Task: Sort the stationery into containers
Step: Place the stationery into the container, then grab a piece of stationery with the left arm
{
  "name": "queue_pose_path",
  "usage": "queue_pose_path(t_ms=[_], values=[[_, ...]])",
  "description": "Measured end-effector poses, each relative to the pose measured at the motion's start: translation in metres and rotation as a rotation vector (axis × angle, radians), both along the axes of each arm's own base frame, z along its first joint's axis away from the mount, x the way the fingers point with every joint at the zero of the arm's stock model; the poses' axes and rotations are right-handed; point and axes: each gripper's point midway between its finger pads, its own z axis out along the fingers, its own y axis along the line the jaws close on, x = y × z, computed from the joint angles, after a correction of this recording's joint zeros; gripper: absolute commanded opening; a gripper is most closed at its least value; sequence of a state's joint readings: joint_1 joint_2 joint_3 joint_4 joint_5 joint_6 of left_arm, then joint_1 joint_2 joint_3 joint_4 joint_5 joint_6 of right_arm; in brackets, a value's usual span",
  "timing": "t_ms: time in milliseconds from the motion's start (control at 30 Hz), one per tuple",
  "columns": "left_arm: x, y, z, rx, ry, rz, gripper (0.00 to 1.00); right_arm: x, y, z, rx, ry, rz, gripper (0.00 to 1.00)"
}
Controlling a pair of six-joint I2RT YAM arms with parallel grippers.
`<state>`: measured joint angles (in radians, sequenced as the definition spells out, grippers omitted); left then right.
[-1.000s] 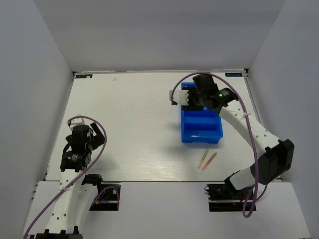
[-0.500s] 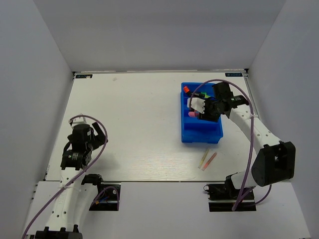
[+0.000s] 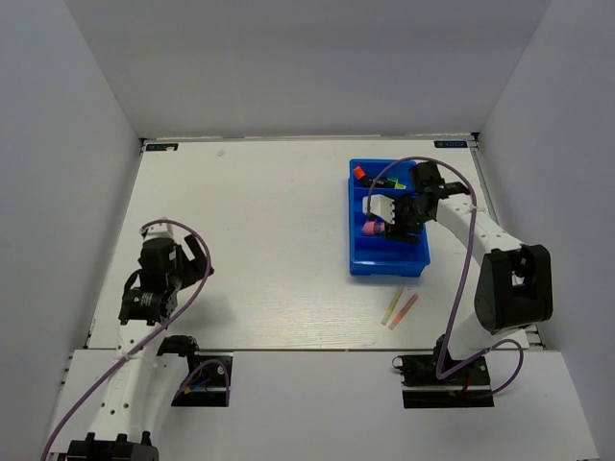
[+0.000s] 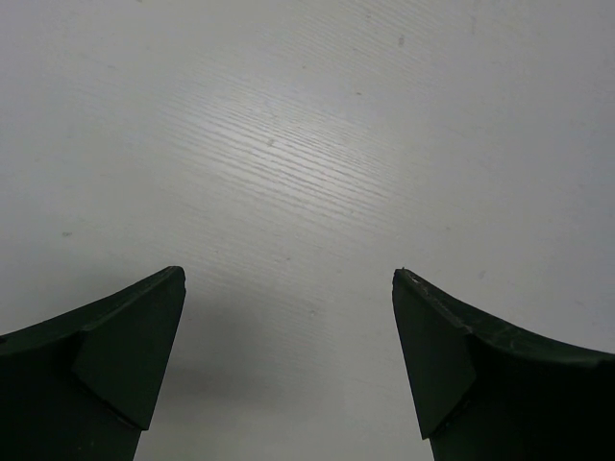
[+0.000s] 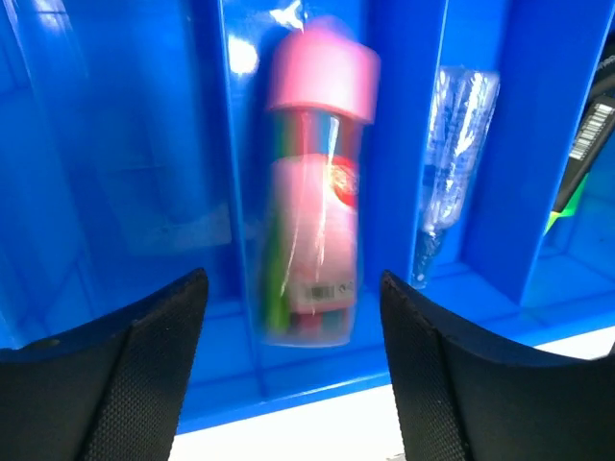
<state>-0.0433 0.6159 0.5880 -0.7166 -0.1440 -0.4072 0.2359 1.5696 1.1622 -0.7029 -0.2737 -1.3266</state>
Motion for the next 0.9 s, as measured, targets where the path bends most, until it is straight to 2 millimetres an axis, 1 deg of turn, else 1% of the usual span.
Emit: queue_pose_path(t_ms=[33,67,100,133,167,200,233,267,300,367,433,467,500,533,567,600,667,700,733,767,833,900], values=[[0.001,-0.004,-0.001,-0.013,-0.007,-0.022,0.9,0.0,-0.001,0.0,0.001,-0.001,0.0,0.76],[0.004,-0.014,-0.001,-0.037,-0.021,-0.071,0.84,0.001,-0.001,0.001,0.006,-0.002,-0.002,0.76],[0.006,-0.027,-0.001,-0.072,-0.031,-0.132,0.64,0.001,-0.001,0.001,0.013,-0.001,-0.005,0.76],[0.007,-0.041,0.0,-0.115,-0.041,-0.195,0.53,0.002,-0.001,0.002,0.019,0.0,-0.009,0.76],[0.009,-0.056,0.002,-0.154,-0.047,-0.266,0.4,0.002,0.0,0.005,0.029,-0.001,-0.013,0.74],[0.011,-0.07,0.004,-0.19,-0.054,-0.33,0.18,0.003,0.001,0.007,0.04,0.0,-0.019,0.68],[0.012,-0.085,0.006,-0.23,-0.051,-0.396,0.11,0.002,0.003,0.01,0.062,0.005,-0.034,0.16],[0.012,-0.1,0.009,-0.254,-0.045,-0.468,0.06,0.005,0.005,0.017,0.076,-0.006,-0.039,0.0],[0.01,-0.117,0.011,-0.266,-0.025,-0.545,0.04,0.004,0.006,0.022,0.101,0.006,-0.07,0.0],[0.002,-0.16,0.019,-0.274,-0.001,-0.73,0.03,0.003,0.011,0.039,0.165,0.021,-0.155,0.0],[-0.007,-0.2,0.03,-0.24,0.004,-0.884,0.08,0.0,0.015,0.055,0.237,0.04,-0.25,0.0],[-0.015,-0.225,0.036,-0.223,0.005,-0.979,0.13,-0.003,0.016,0.062,0.273,0.057,-0.312,0.4],[-0.022,-0.25,0.041,-0.199,-0.002,-1.062,0.24,-0.007,0.016,0.069,0.309,0.08,-0.384,0.78],[-0.027,-0.272,0.045,-0.178,-0.007,-1.126,0.28,-0.01,0.016,0.074,0.344,0.102,-0.448,0.91],[-0.034,-0.296,0.044,-0.161,-0.001,-1.19,0.33,-0.013,0.016,0.079,0.378,0.128,-0.52,0.91],[-0.038,-0.315,0.042,-0.144,-0.001,-1.231,0.44,-0.015,0.014,0.083,0.401,0.145,-0.575,0.91],[-0.045,-0.351,0.025,-0.1,0.012,-1.287,0.47,-0.018,0.008,0.088,0.45,0.176,-0.696,0.91],[-0.05,-0.365,0.013,-0.077,0.02,-1.307,0.49,-0.019,0.002,0.089,0.474,0.182,-0.759,0.8],[-0.055,-0.377,-0.003,-0.046,0.033,-1.318,0.49,-0.021,-0.004,0.089,0.493,0.19,-0.814,0.49],[-0.061,-0.385,-0.018,-0.015,0.049,-1.326,0.49,-0.024,-0.011,0.089,0.511,0.193,-0.865,0.0],[-0.069,-0.399,-0.042,0.042,0.071,-1.339,0.49,-0.03,-0.023,0.088,0.548,0.208,-0.979,0.0],[-0.074,-0.417,-0.057,0.088,0.062,-1.343,0.49,-0.032,-0.033,0.09,0.574,0.212,-1.054,0.0]])
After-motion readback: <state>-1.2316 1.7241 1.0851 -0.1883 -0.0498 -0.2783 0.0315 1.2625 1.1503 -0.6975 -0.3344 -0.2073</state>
